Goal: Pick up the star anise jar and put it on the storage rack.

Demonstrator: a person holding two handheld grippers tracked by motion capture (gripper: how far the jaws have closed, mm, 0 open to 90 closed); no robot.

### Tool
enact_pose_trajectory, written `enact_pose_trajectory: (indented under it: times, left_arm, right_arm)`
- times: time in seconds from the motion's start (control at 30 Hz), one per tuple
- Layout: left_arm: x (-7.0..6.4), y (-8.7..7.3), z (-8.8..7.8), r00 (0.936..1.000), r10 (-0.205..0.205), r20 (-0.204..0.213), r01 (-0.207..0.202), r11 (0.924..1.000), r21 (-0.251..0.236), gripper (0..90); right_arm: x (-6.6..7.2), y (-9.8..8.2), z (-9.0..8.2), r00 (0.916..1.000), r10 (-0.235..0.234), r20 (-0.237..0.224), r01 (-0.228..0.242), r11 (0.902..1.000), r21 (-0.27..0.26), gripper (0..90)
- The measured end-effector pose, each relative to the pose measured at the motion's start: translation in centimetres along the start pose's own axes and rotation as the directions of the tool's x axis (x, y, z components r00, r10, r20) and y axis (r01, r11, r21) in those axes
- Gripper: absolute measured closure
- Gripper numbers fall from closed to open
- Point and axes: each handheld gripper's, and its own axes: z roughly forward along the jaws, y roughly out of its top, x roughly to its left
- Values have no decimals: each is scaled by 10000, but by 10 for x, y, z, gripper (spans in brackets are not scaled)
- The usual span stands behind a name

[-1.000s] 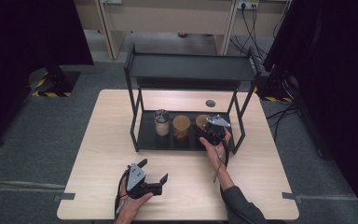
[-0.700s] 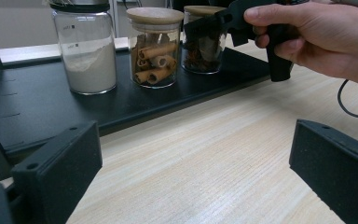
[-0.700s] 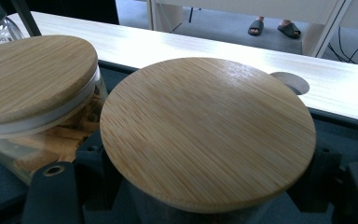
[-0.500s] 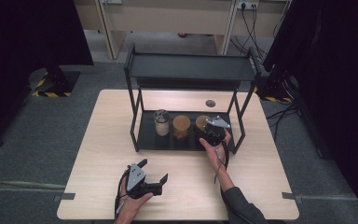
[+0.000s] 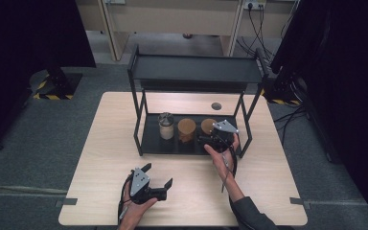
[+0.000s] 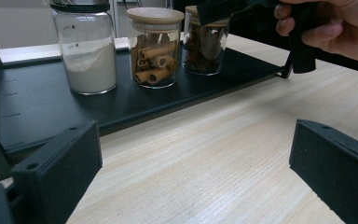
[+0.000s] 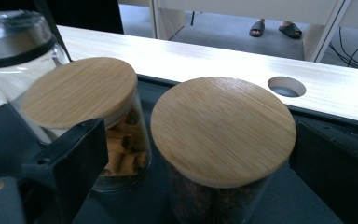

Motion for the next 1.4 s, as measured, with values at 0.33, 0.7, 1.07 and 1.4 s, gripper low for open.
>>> enact_pose_trajectory:
  times: [0.33,0.7,1.07,1.4]
  left_arm:
    - [0,0,0,10000,3,1,-3,10000,-10,18]
    - [0,0,0,10000,6,0,-6,10000,-14,18]
    - [0,0,0,10000,-2,-1,2,10000,-13,18]
    - [0,0,0,10000,20,1,-20,10000,-10,18]
  right_arm:
    - [1,-2,-15,9999,107,-70,-108,9999,-136,46]
    - [0,-10,-27,9995,176,-256,-183,9994,-284,46]
    - [-1,-21,-40,9980,66,-634,-96,9989,-460,45]
    - [-4,-30,-48,9971,71,-751,-110,9986,-524,45]
